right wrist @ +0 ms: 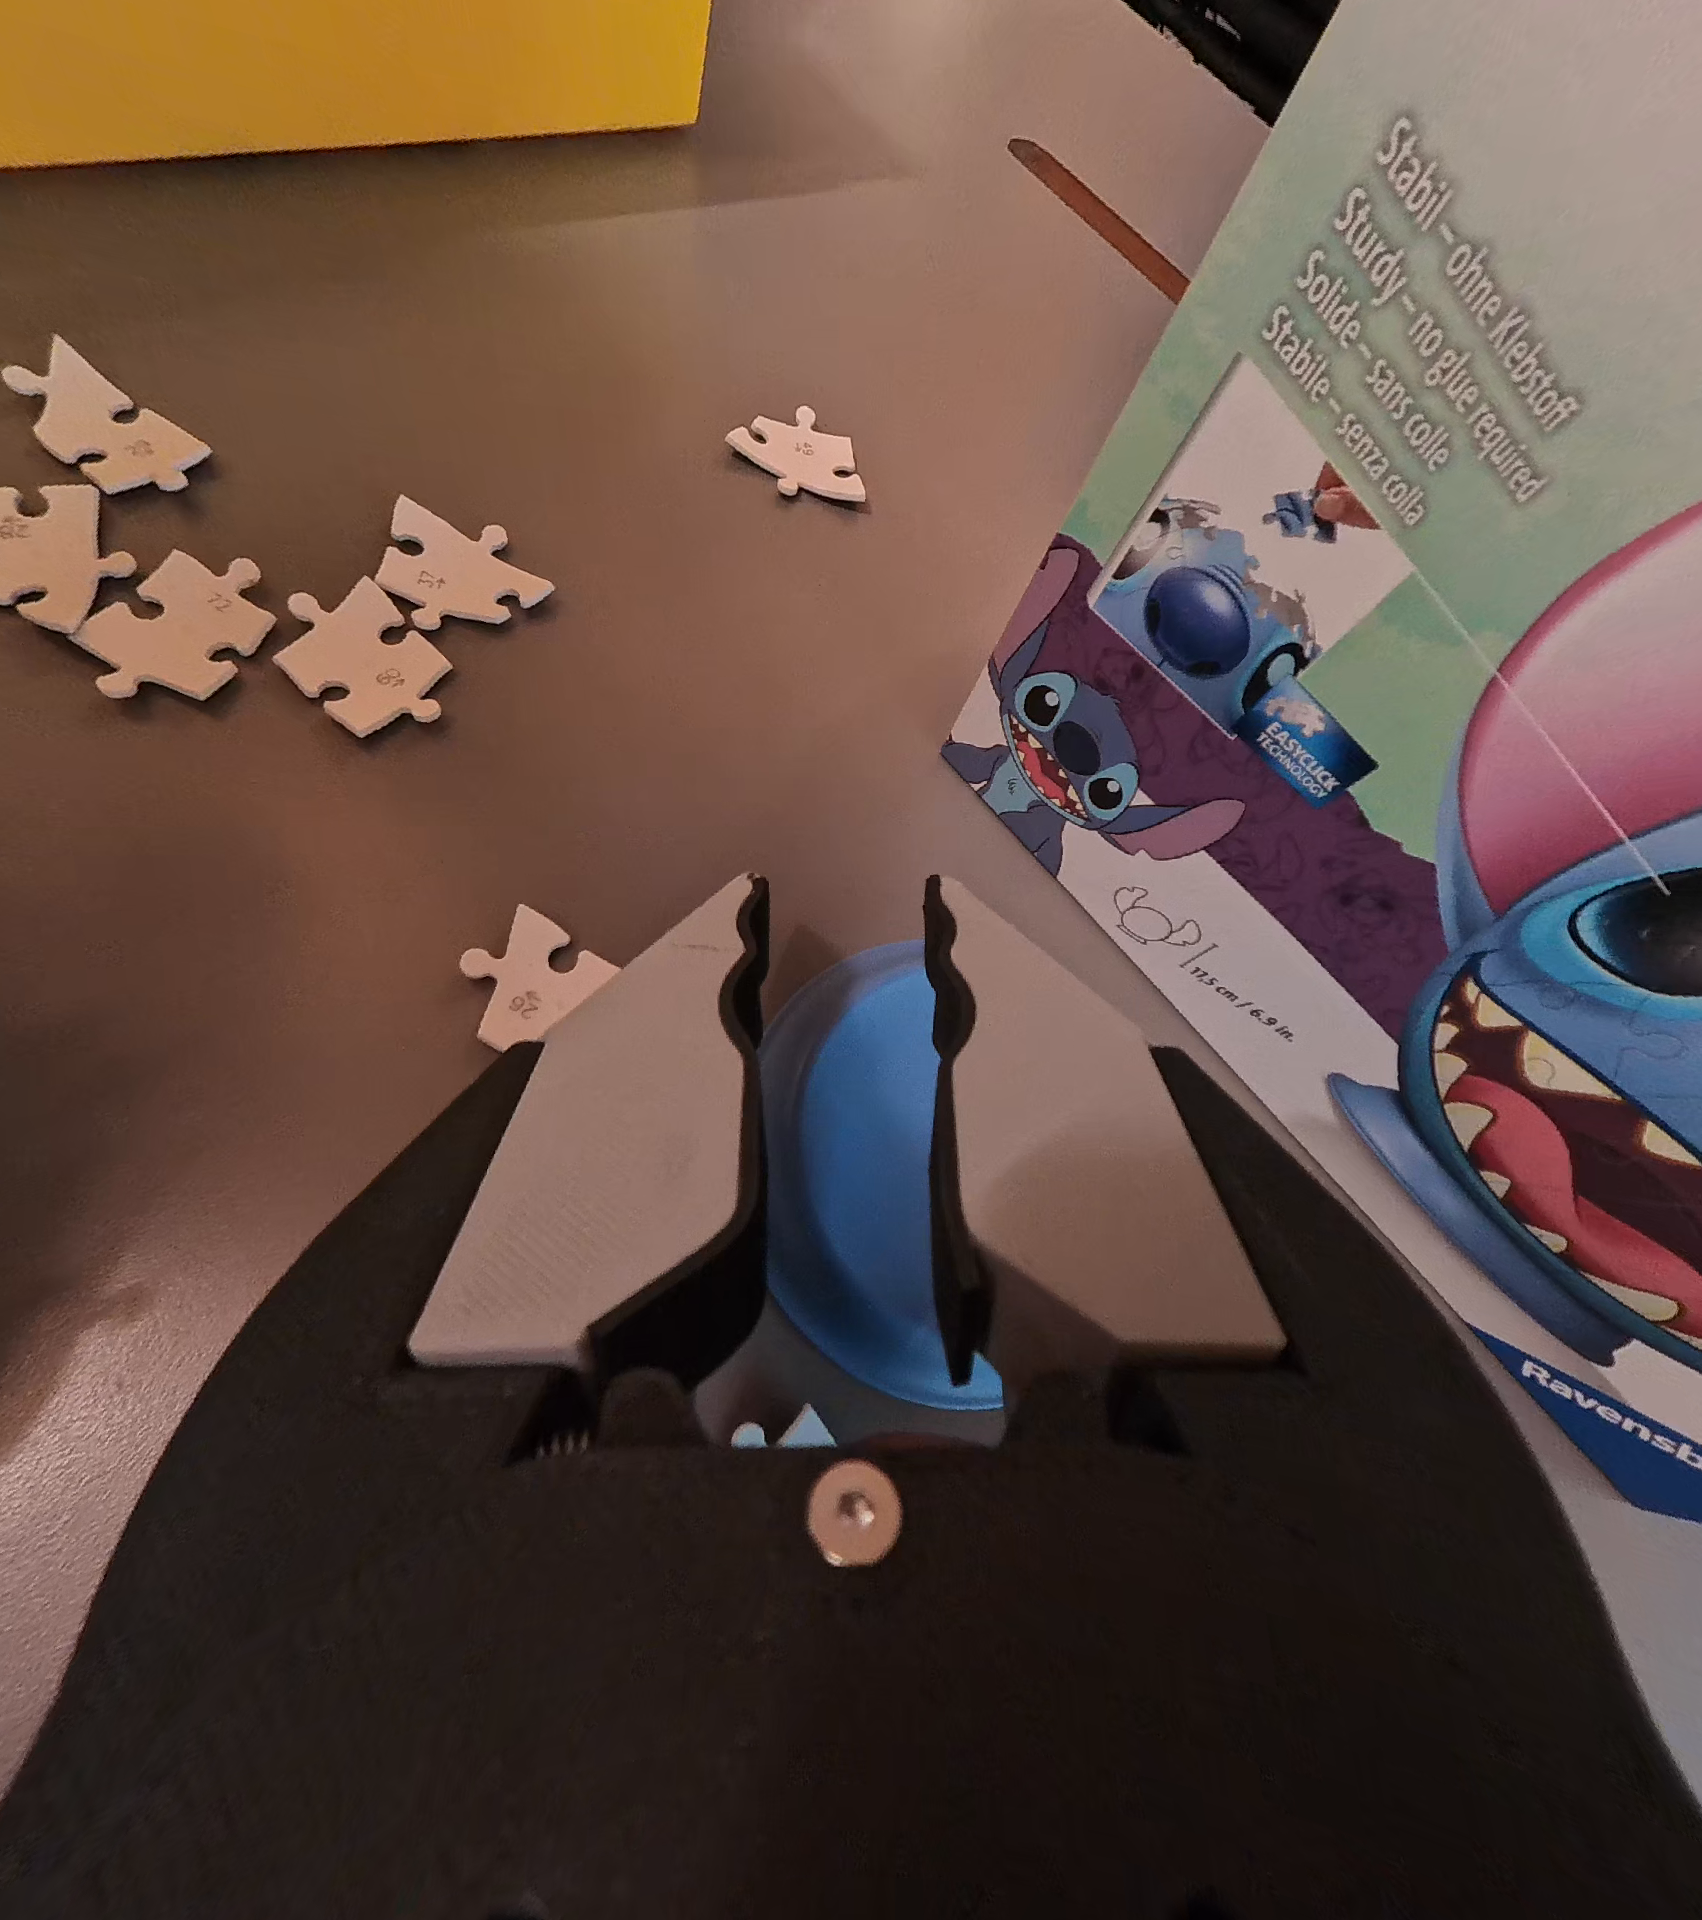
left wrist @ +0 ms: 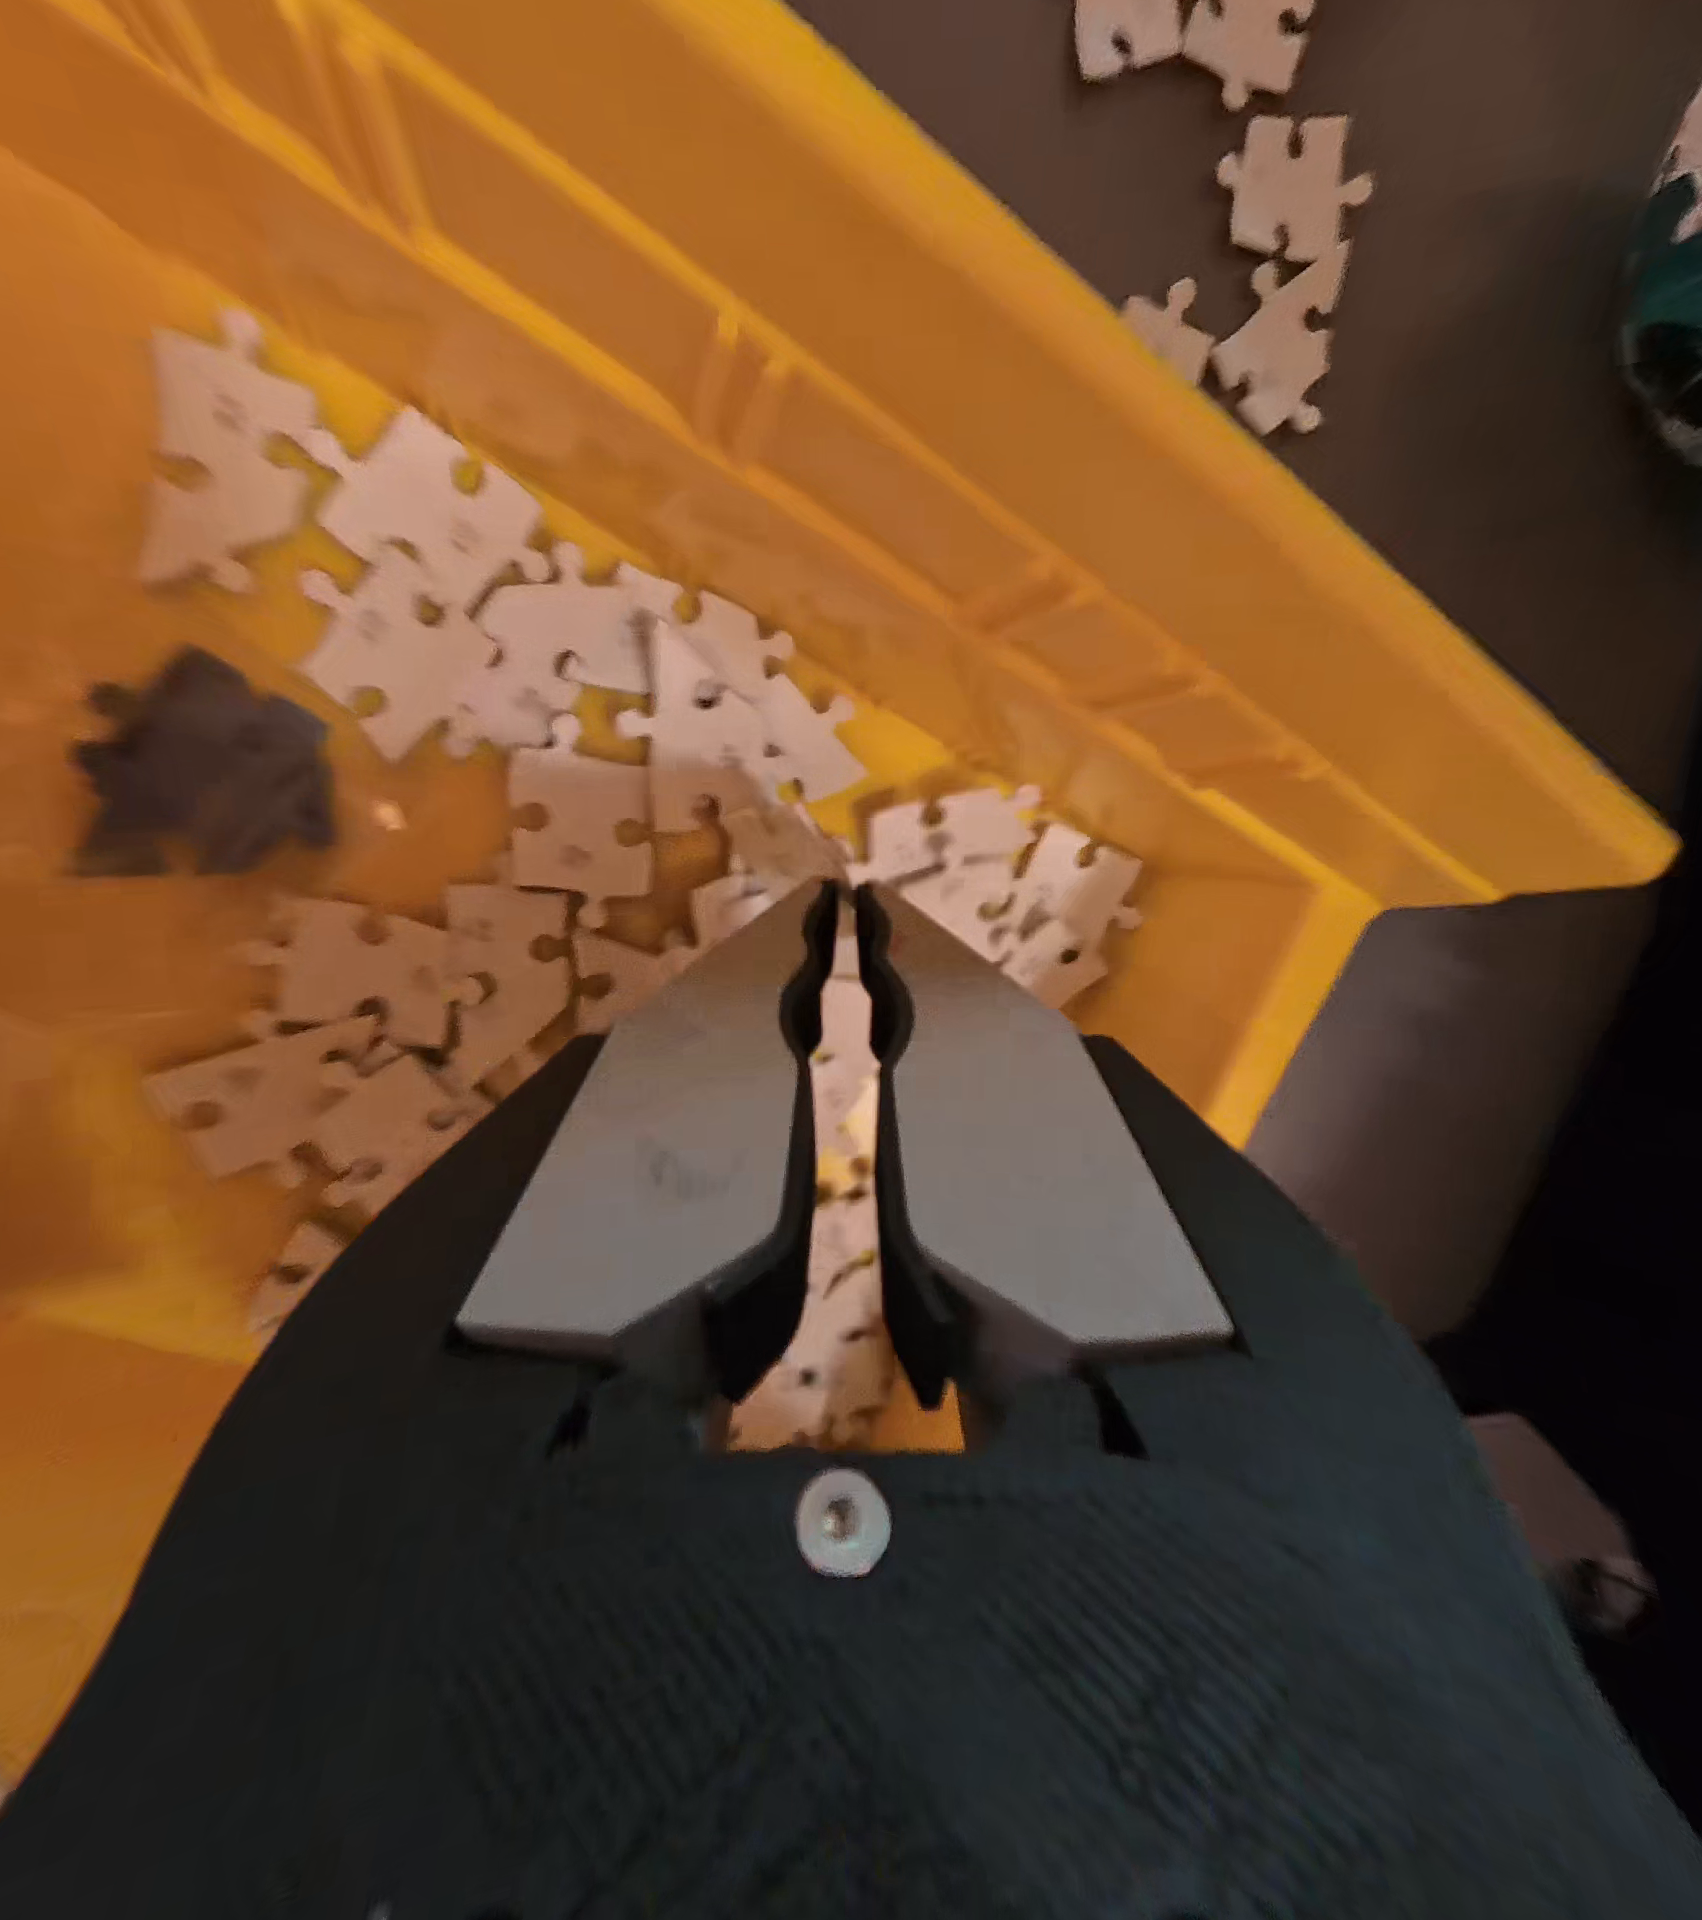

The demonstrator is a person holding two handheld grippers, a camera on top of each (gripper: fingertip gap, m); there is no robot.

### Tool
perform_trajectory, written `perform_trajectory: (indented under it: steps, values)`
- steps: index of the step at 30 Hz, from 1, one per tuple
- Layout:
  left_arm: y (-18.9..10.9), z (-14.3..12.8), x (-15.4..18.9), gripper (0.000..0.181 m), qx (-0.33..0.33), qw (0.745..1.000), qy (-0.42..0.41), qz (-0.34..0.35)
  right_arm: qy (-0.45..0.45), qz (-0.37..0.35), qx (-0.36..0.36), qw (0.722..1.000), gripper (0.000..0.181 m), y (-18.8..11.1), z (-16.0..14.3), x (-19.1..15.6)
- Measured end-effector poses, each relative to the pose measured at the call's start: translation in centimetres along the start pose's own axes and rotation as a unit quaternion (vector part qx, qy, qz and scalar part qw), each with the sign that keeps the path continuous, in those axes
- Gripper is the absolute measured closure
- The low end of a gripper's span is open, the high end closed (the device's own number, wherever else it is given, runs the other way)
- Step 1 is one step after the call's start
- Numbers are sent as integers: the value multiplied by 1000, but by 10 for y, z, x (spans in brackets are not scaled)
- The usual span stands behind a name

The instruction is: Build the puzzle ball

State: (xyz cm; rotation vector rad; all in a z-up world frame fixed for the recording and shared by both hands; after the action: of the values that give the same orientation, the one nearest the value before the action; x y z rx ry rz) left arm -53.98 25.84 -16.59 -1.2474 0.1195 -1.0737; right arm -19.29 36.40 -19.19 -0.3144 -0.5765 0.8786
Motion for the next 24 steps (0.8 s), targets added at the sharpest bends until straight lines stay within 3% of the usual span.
perform_trajectory:
  steps: [3, 5, 10, 19, 24]
  values:
    - [13, 2, 10, 181, -12, 998, -11, -60, 1, -1, 2, 1000, 155, 0, 0, 0]
    - [8, 4, 11, 181, -6, 999, -1, -40, 0, -1, 3, 1000, 155, -1, 0, 0]
    - [-27, 15, 1, 181, 85, 996, -2, 16, -2, 1, 1, 1000, 155, 0, 0, -1]
    - [-18, 5, -7, 175, 48, 998, -23, 38, -1, 0, 3, 1000, 155, -1, 0, 0]
    - [-38, 12, -4, 164, 113, 991, -24, 70, 3, 1, 5, 1000, 155, -1, 1, 1]
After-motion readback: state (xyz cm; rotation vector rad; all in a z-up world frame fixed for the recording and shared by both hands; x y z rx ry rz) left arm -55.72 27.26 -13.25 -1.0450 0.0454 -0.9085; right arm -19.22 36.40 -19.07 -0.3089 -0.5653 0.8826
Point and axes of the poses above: each gripper's, where its closed fingertips meet, y out along the fingers, z out of its top, x = y × z across the jaws, the point moved 6 cm from there along -y, back along the fingers, and after that the axes turned 12 degrees about -z, right-handed, at the moved point
